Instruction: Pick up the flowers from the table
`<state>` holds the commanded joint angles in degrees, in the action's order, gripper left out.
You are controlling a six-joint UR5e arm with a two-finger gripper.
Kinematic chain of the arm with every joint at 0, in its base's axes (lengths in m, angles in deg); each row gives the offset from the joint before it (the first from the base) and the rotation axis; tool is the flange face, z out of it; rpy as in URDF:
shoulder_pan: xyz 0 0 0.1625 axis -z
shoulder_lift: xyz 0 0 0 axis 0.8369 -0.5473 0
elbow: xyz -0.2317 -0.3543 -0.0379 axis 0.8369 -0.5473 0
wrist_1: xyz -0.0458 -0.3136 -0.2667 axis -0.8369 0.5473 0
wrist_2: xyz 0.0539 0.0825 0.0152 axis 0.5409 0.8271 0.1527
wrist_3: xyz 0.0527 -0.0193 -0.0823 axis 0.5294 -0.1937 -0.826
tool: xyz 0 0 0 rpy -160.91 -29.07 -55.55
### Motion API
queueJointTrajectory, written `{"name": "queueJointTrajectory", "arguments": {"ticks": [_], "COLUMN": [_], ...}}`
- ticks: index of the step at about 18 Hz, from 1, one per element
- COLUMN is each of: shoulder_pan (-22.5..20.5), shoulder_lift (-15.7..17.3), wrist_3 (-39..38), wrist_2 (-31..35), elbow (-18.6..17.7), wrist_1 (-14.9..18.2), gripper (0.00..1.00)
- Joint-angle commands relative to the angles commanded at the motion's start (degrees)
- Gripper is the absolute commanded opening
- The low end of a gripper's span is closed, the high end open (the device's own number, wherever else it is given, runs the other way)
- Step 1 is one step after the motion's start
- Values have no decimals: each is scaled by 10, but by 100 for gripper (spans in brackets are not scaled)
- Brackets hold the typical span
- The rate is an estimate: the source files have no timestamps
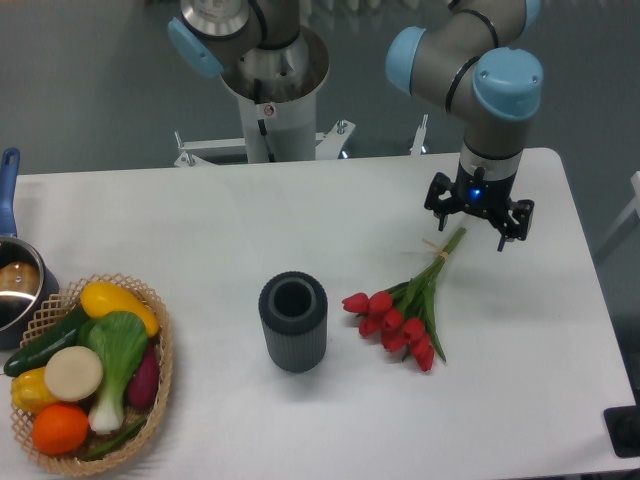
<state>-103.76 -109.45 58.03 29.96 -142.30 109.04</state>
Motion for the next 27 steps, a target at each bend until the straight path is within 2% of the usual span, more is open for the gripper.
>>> {"name": "queueJointTrajectory", "arguments": {"ticks": [6, 8, 11, 15, 24, 25, 26, 27], "shoulder_pan": [29, 45, 62, 79, 86, 87, 87, 87], "shoulder_lift": [-9, -32, -47, -81, -102, -105, -106, -105], "wrist_3": [6, 6, 6, 1, 4, 2, 0, -2], "wrist_2": [1, 0, 0, -1, -15, -15, -14, -13], "elbow": [-35, -29, -22, -11, -6, -7, -7, -8], "wrist_1": [-12, -13, -16, -39, -41, -41, -41, -41], "gripper": [100, 100, 100, 100, 99, 76, 47, 25]}}
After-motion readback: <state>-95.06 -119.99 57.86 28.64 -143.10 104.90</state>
